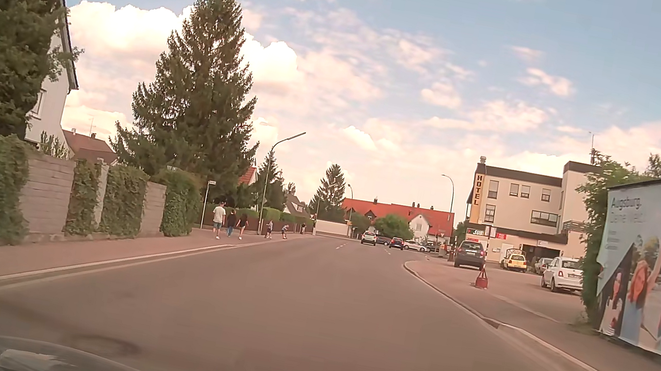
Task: Follow the waypoints while adhering to traffic rules and regulations
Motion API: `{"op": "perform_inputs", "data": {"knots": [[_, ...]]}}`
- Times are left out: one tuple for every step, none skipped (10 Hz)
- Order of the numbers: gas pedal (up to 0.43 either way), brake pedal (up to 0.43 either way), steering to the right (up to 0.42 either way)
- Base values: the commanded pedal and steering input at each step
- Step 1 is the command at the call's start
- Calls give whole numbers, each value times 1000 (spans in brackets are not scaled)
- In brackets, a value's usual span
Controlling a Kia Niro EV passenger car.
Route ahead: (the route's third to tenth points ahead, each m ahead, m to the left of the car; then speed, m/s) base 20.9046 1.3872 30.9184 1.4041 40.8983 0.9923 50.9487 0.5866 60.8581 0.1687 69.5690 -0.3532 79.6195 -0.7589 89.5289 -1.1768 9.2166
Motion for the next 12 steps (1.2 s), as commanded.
{"op": "perform_inputs", "data": {"knots": [[0, 61, 7], [0, 73, 8], [0, 85, 8], [0, 91, 8], [0, 98, 8], [0, 110, 8], [0, 140, 8], [0, 152, 8], [0, 152, 7], [0, 152, 8], [0, 152, 7], [0, 159, 7]]}}
